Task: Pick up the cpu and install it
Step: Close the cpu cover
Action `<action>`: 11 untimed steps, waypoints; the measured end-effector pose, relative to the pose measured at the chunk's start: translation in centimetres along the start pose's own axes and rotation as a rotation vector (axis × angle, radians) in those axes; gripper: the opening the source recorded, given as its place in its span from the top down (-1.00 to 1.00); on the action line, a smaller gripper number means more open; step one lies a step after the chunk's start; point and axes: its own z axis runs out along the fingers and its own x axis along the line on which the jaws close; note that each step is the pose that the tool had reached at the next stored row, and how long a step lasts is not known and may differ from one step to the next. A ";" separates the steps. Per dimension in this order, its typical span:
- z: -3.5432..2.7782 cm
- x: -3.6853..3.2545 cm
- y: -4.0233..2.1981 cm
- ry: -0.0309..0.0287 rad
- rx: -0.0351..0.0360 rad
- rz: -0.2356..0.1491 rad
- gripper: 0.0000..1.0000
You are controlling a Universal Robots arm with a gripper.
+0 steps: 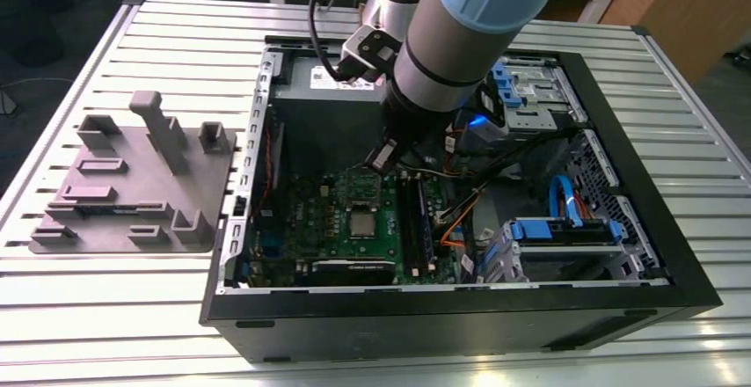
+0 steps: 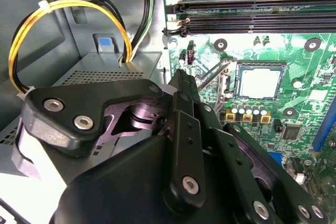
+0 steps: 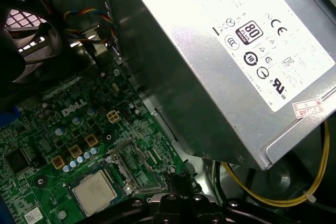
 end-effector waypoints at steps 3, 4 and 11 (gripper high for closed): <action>-0.06 -0.01 0.01 0.0004 -0.0001 -0.001 0.80; -0.08 -0.01 0.02 0.0005 -0.0002 -0.001 0.80; -0.21 -0.03 0.05 0.0009 -0.0011 -0.006 0.80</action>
